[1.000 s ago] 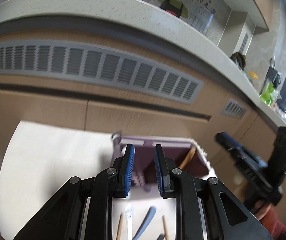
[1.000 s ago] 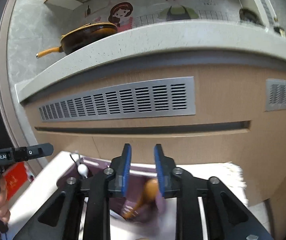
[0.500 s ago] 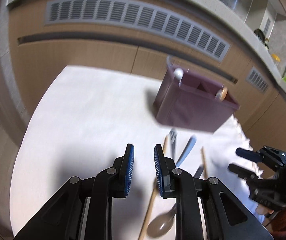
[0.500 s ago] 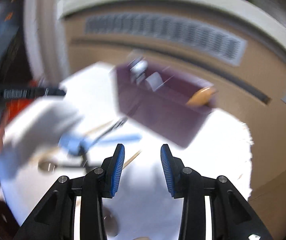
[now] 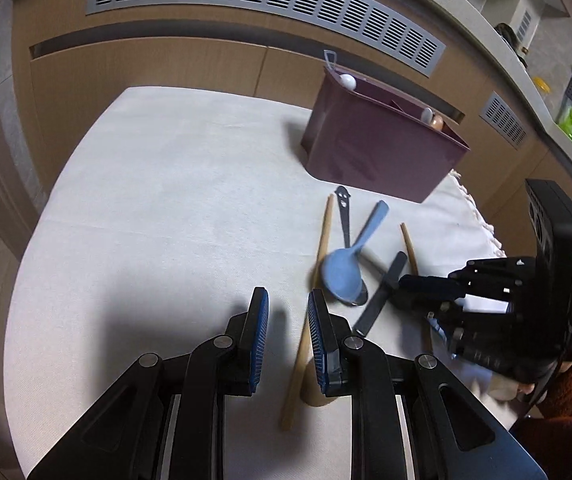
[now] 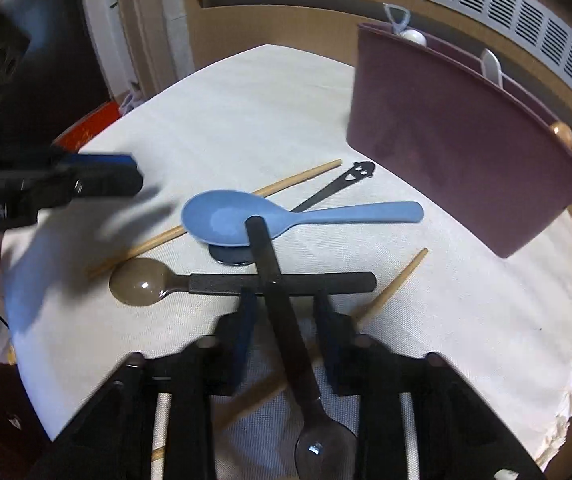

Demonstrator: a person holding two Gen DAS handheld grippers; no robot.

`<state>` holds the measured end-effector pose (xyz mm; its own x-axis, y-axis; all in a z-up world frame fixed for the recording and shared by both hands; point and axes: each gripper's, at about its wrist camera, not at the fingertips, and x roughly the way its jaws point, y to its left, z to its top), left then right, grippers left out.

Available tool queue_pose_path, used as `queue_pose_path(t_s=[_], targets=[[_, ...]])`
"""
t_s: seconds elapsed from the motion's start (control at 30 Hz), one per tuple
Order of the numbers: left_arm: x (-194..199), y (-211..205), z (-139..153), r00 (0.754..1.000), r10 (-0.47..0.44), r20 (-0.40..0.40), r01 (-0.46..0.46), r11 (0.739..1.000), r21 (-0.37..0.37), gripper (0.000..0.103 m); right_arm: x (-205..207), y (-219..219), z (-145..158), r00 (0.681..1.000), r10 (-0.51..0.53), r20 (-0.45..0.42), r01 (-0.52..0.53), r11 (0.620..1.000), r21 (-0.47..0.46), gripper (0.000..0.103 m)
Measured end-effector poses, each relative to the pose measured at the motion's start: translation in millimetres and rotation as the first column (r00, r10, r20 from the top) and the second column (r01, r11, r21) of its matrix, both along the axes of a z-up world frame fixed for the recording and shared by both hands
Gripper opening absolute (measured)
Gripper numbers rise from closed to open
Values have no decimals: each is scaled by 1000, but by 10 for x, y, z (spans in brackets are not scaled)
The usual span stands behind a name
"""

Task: Organize utensils
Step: 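Grasp the dark long-handled spoon by its handle with the right tool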

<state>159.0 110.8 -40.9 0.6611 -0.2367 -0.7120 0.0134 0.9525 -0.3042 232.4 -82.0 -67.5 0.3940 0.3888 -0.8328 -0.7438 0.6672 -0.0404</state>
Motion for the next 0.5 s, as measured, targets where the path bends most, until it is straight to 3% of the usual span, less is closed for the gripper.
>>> queue_pose_path(t_s=[0.23,0.5], targets=[[78,-161,49,999,-40,0,40,999,-3,21,41,-489,268,989,-150,-2,149,982,117,10],[210,-589,157,991,-136,-1,136,990,39,21,143,-1139,367,941,-338,-22,336,922,191,10]])
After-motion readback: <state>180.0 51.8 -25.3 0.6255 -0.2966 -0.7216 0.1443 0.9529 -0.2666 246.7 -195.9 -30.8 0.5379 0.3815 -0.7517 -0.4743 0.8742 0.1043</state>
